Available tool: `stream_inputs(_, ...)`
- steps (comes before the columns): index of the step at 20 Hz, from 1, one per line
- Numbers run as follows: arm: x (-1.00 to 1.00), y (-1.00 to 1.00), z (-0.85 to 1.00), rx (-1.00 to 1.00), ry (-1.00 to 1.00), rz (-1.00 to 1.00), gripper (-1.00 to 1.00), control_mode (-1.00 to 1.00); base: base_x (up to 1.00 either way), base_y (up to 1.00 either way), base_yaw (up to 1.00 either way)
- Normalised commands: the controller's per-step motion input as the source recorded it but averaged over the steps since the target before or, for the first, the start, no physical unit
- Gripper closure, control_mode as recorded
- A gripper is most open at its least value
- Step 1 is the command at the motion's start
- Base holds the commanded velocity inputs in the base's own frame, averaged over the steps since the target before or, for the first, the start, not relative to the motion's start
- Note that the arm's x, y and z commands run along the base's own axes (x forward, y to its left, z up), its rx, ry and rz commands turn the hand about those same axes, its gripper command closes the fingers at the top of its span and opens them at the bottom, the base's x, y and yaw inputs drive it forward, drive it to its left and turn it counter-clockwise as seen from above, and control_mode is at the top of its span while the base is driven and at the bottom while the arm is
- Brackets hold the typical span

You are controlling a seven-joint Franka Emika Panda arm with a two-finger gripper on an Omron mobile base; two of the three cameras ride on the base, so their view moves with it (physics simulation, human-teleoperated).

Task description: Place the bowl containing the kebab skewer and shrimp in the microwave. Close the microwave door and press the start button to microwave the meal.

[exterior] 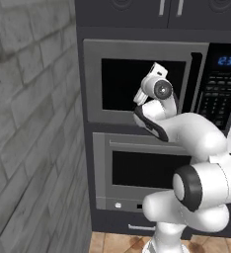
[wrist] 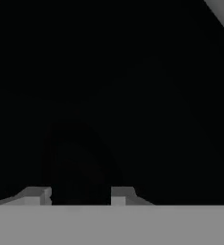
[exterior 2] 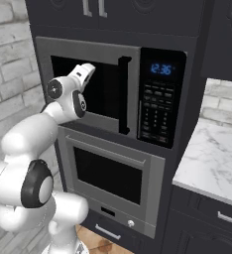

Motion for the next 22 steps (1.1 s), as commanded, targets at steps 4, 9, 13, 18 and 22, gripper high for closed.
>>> stream_inputs(4,0.65,-0.09,0.00,-0.01,0.01,-0.05,-1.00,-1.00,0.00,0.00,0.00)
stream_inputs(9,-0.49,-0.14,0.01,-0.03,0.08,-0.03,-1.00,-1.00,0.00,0.00,0.00)
stream_inputs(13,-0.99,-0.11,0.13,-0.02,0.04,-0.04,-1.00,-1.00,0.00,0.00,0.00)
stream_inputs(18,-0.98,-0.21,0.36,-0.02,0.10,-0.08,-1.00,-1.00,0.00,0.00,0.00)
stream_inputs(22,-0.98,-0.35,0.44,-0.04,0.10,-0.01,-1.00,-1.00,0.00,0.00,0.00)
